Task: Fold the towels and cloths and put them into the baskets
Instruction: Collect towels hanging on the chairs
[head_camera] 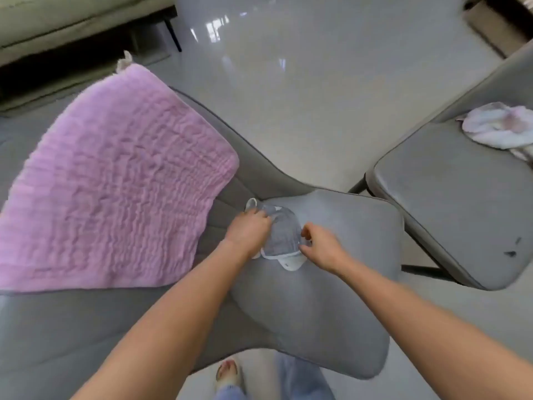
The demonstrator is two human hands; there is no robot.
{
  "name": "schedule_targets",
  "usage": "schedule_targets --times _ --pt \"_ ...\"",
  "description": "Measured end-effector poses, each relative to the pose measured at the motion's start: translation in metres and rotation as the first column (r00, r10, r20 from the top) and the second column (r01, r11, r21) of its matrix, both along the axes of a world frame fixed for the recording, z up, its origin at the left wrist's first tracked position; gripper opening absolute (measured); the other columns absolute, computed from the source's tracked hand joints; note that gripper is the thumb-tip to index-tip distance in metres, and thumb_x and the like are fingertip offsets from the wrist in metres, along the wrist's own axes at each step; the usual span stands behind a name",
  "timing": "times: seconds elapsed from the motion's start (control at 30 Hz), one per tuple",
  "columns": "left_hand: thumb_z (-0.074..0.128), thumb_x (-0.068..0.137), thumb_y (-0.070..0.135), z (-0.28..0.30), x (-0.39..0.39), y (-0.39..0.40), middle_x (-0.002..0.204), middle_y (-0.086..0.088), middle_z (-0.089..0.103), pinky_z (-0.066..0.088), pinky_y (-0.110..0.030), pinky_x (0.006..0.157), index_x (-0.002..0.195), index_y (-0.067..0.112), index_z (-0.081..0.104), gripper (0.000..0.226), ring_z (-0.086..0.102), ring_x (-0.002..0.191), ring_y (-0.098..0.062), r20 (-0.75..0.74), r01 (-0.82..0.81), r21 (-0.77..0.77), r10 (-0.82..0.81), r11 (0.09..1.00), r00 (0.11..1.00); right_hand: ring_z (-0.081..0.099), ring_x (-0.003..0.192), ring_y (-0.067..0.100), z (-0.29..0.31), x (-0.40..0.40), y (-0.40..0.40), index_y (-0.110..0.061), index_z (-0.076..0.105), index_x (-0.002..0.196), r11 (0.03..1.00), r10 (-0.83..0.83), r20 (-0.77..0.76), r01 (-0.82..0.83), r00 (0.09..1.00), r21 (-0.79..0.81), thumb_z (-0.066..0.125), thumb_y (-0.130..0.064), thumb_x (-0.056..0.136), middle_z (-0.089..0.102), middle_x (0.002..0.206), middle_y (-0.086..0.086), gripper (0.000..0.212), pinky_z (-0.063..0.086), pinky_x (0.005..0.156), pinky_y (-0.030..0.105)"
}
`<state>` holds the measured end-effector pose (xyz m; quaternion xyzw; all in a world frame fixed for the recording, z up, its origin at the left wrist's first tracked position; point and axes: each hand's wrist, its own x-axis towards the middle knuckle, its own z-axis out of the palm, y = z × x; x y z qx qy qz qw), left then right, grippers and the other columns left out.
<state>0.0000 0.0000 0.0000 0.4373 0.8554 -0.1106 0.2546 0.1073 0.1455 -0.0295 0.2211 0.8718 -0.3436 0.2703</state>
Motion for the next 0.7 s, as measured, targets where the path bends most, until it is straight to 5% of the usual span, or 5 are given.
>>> schedule_targets --times 0.3,0.43,0.53,0.6,0.7 --pt "0.048 0.091 0.016 -0.091 -0.036 0.011 0.128 -0.010 0.060 0.028 -0.037 0.110 0.117 0.008 0.067 0.033 0.041 0.134 -0.032 -0.059 0.263 -0.039 -0.265 0.964 0.962 0.049 0.113 0.033 -0.090 0.001 0.015 -0.005 0.051 0.117 0.972 0.229 0.058 -0.231 0.972 0.045 0.056 -0.017 0.086 0.049 0.121 0.015 0.033 0.042 0.087 0.035" --pt "0.048 0.092 0.019 -0.086 -0.043 0.022 0.125 -0.005 0.063 0.015 -0.031 0.112 0.120 0.019 0.066 0.032 0.039 0.134 -0.024 0.055 0.171 -0.009 -0.171 0.985 0.984 0.047 0.116 0.032 -0.103 0.014 0.018 -0.007 0.052 0.120 0.937 0.338 0.100 -0.345 0.936 0.054 0.056 -0.020 0.085 0.044 0.125 0.011 0.037 0.046 0.090 0.039" --pt "0.049 0.089 0.014 -0.069 -0.038 0.026 0.108 -0.007 0.070 0.017 -0.028 0.112 0.114 0.021 0.067 0.031 0.058 0.112 -0.024 0.152 0.023 0.012 -0.024 1.000 0.988 0.048 0.121 0.030 -0.085 0.014 0.018 -0.007 0.053 0.126 0.987 0.145 0.080 -0.139 0.986 -0.076 0.060 -0.024 0.086 0.049 0.129 0.012 0.044 0.041 0.096 0.033" --pt "0.049 0.088 0.014 -0.044 -0.036 0.031 0.100 -0.010 0.070 0.043 -0.033 0.094 0.104 0.017 0.067 0.025 0.062 0.099 -0.030 0.216 -0.095 0.046 0.083 0.994 0.973 0.047 0.126 0.023 -0.057 0.011 0.017 -0.011 0.048 0.135 0.979 -0.055 0.049 0.063 0.997 -0.196 0.068 -0.027 0.084 0.049 0.137 0.007 0.057 0.037 0.101 0.028" --pt "0.049 0.089 0.017 -0.005 -0.037 0.038 0.107 -0.011 0.068 0.049 -0.034 0.074 0.105 0.018 0.068 0.025 0.062 0.098 -0.032 0.334 -0.178 0.046 0.153 0.983 0.930 0.049 0.121 0.012 -0.010 0.010 0.012 -0.017 0.044 0.138 0.895 -0.235 0.028 0.227 0.972 -0.384 0.077 -0.032 0.078 0.050 0.136 -0.001 0.070 0.039 0.098 0.023"
